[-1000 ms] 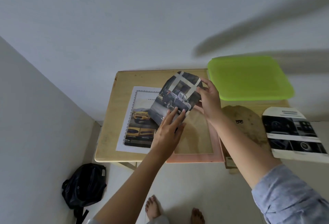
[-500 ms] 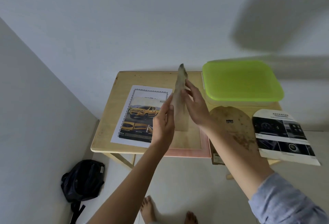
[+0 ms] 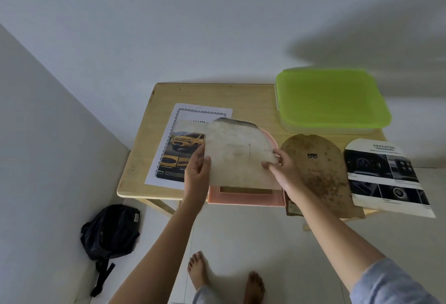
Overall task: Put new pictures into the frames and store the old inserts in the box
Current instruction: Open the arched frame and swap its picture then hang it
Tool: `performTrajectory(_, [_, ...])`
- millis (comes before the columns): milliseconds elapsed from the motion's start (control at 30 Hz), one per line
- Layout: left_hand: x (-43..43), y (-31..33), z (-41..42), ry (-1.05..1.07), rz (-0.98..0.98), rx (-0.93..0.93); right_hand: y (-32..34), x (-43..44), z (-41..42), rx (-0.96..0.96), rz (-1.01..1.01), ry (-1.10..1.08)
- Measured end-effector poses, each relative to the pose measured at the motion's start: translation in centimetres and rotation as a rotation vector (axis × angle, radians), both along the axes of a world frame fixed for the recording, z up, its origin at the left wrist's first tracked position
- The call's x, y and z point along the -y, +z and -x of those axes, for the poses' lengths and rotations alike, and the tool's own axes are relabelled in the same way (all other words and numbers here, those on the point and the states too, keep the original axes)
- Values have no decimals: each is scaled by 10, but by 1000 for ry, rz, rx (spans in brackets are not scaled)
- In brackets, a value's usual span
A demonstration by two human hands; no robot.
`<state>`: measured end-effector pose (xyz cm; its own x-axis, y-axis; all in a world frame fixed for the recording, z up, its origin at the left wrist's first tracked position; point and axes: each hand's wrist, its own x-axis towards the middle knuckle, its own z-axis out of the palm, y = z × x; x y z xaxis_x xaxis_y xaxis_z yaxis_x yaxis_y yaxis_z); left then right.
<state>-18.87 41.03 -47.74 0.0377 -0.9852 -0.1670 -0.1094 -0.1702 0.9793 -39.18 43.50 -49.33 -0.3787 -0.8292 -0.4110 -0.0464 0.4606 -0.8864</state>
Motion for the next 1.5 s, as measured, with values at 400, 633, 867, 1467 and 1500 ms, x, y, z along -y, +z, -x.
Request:
performTrajectory(400, [-8, -54, 8, -202, -157, 505, -27, -28, 12, -595, -68, 250])
performTrajectory(633, [-3, -63, 5, -277, -117, 730, -28, -30, 7, -669, -77, 285])
performTrajectory(867, [5, -65, 1, -320, -65, 721, -32, -20, -1, -721, -111, 343])
performTrajectory(1467, [26, -61, -17, -160, -65, 812, -44, 11, -29, -836, -117, 412])
performTrajectory(1500, [25, -60, -15, -141, -72, 849, -43, 10, -27, -811, -111, 425])
